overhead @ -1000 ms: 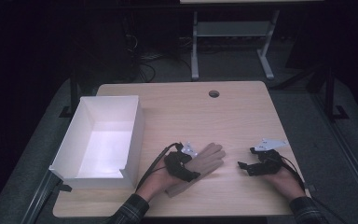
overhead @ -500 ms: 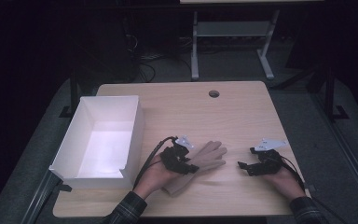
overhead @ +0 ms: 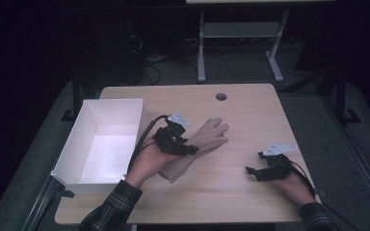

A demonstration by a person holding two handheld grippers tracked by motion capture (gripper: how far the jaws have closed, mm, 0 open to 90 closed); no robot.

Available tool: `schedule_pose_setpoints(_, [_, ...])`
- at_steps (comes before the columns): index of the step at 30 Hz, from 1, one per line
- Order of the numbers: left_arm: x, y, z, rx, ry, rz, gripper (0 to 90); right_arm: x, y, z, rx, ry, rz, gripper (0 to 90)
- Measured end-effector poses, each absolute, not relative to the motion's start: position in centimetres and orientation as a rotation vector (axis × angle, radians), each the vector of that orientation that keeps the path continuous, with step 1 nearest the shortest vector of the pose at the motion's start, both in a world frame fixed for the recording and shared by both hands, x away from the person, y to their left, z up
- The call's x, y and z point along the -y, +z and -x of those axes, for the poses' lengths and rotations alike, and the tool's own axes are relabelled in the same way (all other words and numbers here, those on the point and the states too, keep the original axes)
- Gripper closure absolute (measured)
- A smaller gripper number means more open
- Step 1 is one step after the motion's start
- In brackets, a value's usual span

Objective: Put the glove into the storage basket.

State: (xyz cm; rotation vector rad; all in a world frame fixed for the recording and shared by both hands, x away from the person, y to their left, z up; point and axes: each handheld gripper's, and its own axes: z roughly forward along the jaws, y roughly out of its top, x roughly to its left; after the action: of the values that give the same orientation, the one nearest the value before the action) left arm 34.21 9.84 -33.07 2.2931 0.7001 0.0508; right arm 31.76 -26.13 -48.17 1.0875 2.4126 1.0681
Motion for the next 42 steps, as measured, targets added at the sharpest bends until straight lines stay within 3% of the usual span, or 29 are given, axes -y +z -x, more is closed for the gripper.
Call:
schedule_pose_setpoints(13, [-14.7,-28.0,-35.4,-0.787,0.134,-2.232,66.2,26.1,-48.2,-31.8,-2.413,1.067,-1.086,18.4])
schedule_pose_setpoints(20, [-20.0,-27.1,-35.6,-0.919,0.213,-2.147,66.2,26.1,-48.2,-31.8,-2.413,1.068,-1.086,18.4])
schedule_pose_setpoints(33, [-27.6,-28.8,-35.0,-1.128,0.297,-2.06,66.1,26.1,-48.2,-31.8,-2.412,1.068,-1.086,18.4])
schedule_pose_setpoints(42, [-30.5,-31.2,-34.7,-1.251,0.347,-2.038,66.1,26.1,-48.2,-31.8,-2.412,1.068,-1.086,18.4])
